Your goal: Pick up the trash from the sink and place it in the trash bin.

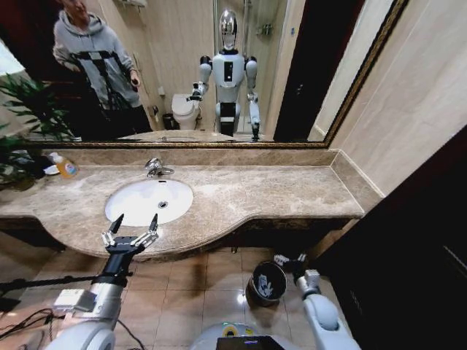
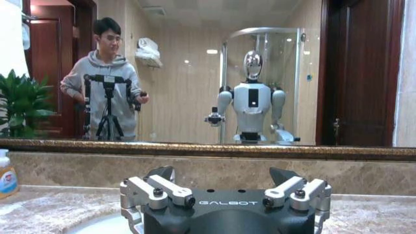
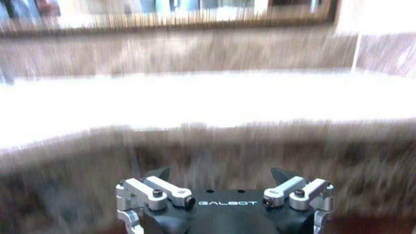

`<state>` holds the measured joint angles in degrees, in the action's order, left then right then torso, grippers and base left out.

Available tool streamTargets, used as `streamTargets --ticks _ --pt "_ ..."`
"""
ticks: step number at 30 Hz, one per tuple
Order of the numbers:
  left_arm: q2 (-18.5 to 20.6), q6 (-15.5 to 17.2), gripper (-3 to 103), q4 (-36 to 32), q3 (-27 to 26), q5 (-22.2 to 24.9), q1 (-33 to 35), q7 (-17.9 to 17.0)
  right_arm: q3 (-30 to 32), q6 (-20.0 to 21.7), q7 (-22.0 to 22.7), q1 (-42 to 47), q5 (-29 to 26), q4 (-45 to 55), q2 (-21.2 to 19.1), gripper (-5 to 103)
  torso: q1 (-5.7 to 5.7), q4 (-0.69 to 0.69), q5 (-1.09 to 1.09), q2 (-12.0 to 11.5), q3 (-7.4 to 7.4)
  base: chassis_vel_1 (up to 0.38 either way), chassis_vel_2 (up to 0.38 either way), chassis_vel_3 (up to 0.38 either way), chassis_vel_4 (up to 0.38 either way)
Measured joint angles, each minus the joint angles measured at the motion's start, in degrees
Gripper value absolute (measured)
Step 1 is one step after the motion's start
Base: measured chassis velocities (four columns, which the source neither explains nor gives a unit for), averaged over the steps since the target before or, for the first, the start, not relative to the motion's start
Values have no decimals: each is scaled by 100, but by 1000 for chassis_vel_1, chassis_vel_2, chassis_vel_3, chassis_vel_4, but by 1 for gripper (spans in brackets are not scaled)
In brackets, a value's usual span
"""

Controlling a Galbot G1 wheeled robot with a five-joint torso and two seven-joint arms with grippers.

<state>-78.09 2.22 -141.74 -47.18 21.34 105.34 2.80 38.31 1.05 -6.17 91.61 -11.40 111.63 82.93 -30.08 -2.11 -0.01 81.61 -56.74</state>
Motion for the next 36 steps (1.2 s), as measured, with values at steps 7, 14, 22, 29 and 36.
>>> streamTargets --ticks 7,14,22,29,36 --pt "0 0 100 0 0 0 0 0 155 -24 78 670 -271 1298 185 100 0 1 1 0 0 0 0 0 0" --pt "0 0 100 0 0 0 0 0 -63 -270 296 927 -186 2169 385 100 0 0 1 0 0 0 0 0 0" --pt "0 0 100 0 0 0 0 0 -122 -641 284 1124 -5 2496 428 100 0 0 0 -1 -1 0 0 0 0" --pt "0 0 100 0 0 0 0 0 -122 -656 210 1141 58 2512 423 100 0 0 1 -1 -1 0 0 0 0" --pt "0 0 100 0 0 0 0 0 -124 -655 204 1133 63 2501 420 100 0 0 1 -1 -1 0 0 0 0"
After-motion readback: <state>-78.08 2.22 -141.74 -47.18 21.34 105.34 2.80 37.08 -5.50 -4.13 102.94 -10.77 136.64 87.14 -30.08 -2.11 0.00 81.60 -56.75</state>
